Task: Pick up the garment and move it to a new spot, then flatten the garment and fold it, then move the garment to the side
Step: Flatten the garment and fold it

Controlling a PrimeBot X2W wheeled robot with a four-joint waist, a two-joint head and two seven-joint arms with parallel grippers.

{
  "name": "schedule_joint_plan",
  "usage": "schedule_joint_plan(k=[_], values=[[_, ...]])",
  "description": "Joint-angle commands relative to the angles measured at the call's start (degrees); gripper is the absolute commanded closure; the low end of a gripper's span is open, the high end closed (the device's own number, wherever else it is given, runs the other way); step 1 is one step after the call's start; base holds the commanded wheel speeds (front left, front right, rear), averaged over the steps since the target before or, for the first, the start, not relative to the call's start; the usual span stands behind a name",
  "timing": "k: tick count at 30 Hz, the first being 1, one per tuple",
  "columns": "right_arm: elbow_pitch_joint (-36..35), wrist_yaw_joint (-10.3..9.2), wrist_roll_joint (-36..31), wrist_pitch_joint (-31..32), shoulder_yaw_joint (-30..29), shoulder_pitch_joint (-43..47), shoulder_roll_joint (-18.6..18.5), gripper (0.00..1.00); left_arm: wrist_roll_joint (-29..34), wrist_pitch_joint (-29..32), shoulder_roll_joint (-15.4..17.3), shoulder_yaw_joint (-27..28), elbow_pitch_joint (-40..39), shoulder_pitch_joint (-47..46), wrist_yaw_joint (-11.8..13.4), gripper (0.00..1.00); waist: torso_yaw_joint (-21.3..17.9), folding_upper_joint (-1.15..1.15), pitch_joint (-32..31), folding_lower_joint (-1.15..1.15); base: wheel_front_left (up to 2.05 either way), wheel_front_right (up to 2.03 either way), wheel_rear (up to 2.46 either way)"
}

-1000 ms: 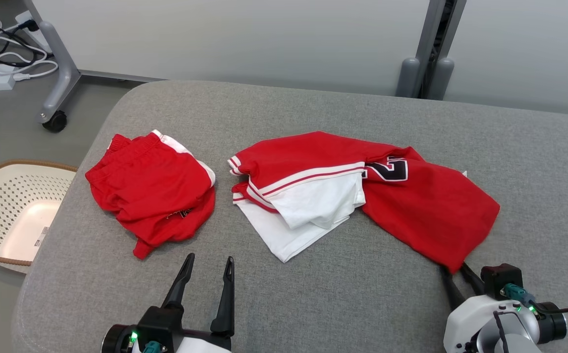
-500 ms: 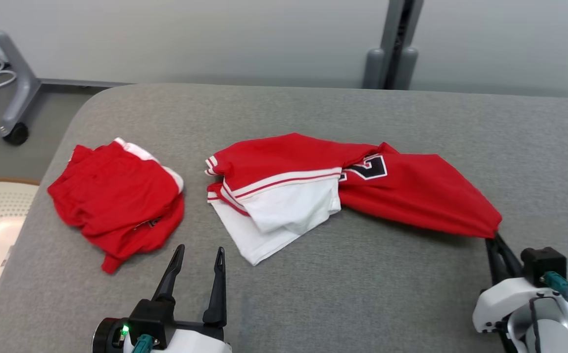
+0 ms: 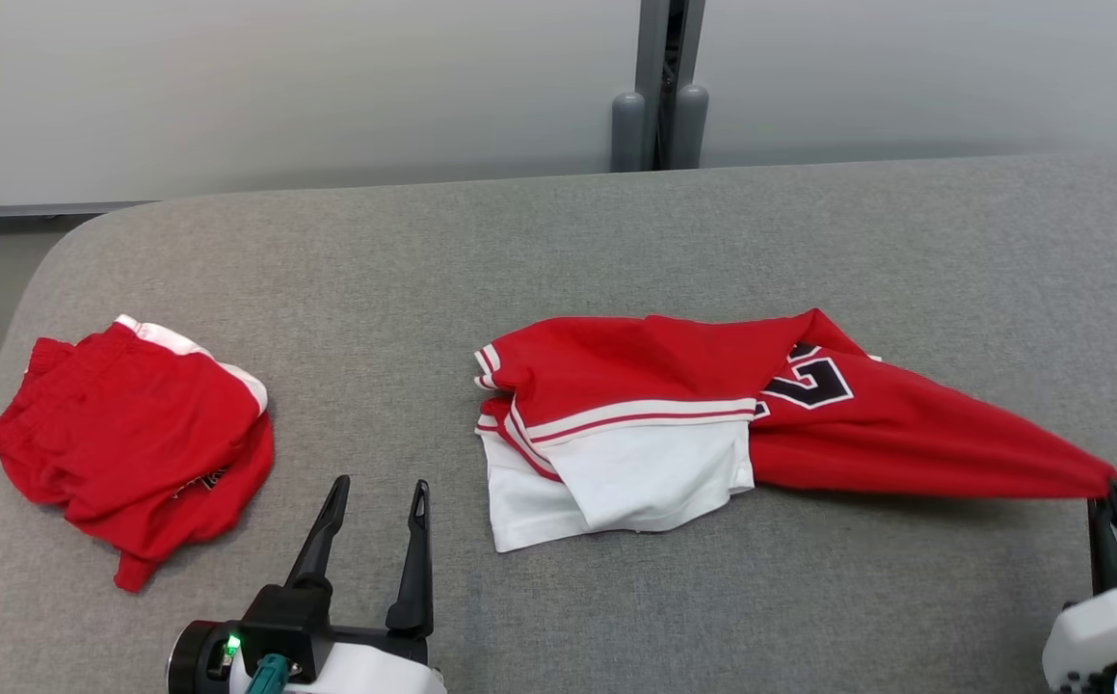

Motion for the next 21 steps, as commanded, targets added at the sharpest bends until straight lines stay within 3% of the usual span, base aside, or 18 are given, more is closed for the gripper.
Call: schedule_joint_plan(k=[1,5,6,8,12,17,21], values=[[-0.23,-0.02,0.43,-0.31,-0.12,0.96,-0.16,1.00,0.50,-0.26,0.22,0.30,-0.17,-0.82,-0.27,0.00,-0.32,0.00,0.13,0.00,0.00,0.00,0.00],[1.82,-0.03,1.22,-0.31,0.36,3.13,0.38,1.00,0.19,-0.26,0.22,0.45,-0.08,-0.95,-0.47,0.00,-1.10,0.00,0.36,0.00,0.00,0.00,0.00],[2.83,-0.03,1.63,-0.30,0.55,3.42,0.67,0.86,0.08,-0.26,0.22,0.34,0.03,-1.08,-0.54,0.00,-1.23,0.00,0.34,0.00,0.00,0.00,0.00],[4.78,-0.03,2.32,-0.30,1.07,3.70,1.05,0.00,0.02,-0.26,0.22,0.04,0.11,-1.15,-0.63,0.00,-1.44,0.00,0.22,0.00,0.00,0.00,0.00],[5.72,-0.03,2.34,-0.31,-0.76,4.86,1.12,0.00,-0.72,-0.26,0.22,0.02,-0.25,-1.45,-0.92,0.00,-1.87,0.00,0.04,0.00,0.00,0.00,0.00],[-1.97,-0.02,-0.59,-0.31,-6.26,3.86,2.13,0.00,-1.30,-0.26,0.22,-0.73,-1.25,-1.08,-2.00,0.00,-3.17,0.00,0.13,0.00,0.00,0.00,0.00],[-10.98,-0.02,1.60,-0.30,-1.12,3.28,2.94,0.00,-2.20,-0.26,0.23,-2.22,-0.47,-1.47,-2.56,0.00,-4.17,0.00,0.12,0.00,0.00,0.00,0.00]])
